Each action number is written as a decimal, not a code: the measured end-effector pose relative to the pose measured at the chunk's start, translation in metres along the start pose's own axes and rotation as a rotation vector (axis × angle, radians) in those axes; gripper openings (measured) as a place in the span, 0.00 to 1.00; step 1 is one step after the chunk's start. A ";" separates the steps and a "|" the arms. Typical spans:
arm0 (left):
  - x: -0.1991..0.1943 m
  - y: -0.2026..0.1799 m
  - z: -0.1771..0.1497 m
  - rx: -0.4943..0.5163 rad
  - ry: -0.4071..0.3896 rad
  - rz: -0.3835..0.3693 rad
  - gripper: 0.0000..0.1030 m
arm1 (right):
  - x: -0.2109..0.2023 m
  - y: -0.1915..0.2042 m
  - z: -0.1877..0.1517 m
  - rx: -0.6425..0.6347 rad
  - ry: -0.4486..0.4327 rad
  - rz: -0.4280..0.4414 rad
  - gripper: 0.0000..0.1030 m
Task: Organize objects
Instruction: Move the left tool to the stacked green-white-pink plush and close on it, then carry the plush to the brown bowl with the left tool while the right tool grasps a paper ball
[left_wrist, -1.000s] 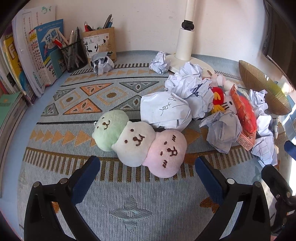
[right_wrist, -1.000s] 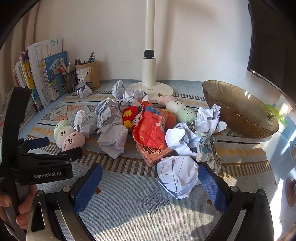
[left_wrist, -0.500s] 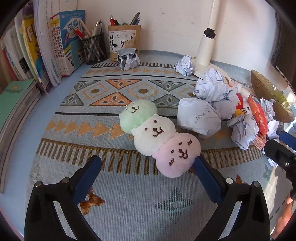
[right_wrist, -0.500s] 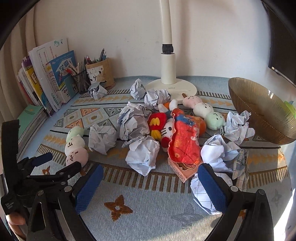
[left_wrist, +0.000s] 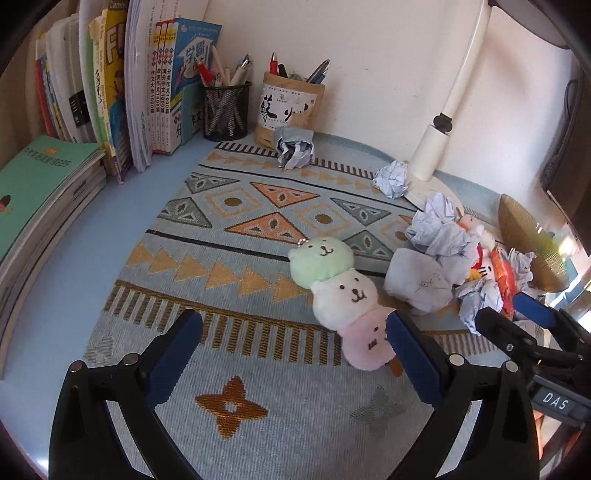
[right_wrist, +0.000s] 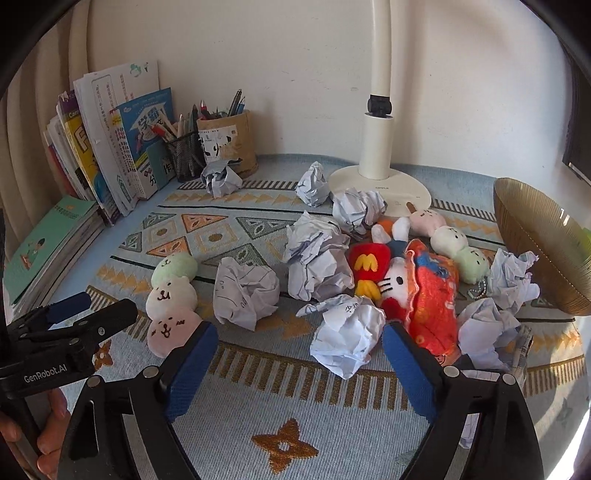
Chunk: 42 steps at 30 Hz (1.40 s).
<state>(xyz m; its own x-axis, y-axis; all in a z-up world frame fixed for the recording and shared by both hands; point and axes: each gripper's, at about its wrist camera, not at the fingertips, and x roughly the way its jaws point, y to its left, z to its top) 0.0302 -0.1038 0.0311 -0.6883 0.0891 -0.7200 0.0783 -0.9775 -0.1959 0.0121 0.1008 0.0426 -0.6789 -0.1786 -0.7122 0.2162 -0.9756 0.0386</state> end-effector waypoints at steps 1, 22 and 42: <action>0.002 -0.007 -0.002 0.006 -0.012 0.004 0.96 | 0.001 0.001 0.001 -0.001 0.000 0.002 0.87; 0.009 -0.039 -0.024 0.166 0.041 0.017 0.96 | 0.062 0.019 0.021 -0.013 0.188 0.235 0.46; -0.021 -0.085 -0.044 0.274 0.022 -0.151 0.58 | -0.081 -0.060 -0.057 0.036 -0.002 0.202 0.40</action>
<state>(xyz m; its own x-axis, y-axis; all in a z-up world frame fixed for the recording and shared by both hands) 0.0702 -0.0144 0.0338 -0.6612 0.2389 -0.7112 -0.2234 -0.9676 -0.1174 0.0949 0.1809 0.0581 -0.6256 -0.3711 -0.6863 0.3230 -0.9239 0.2052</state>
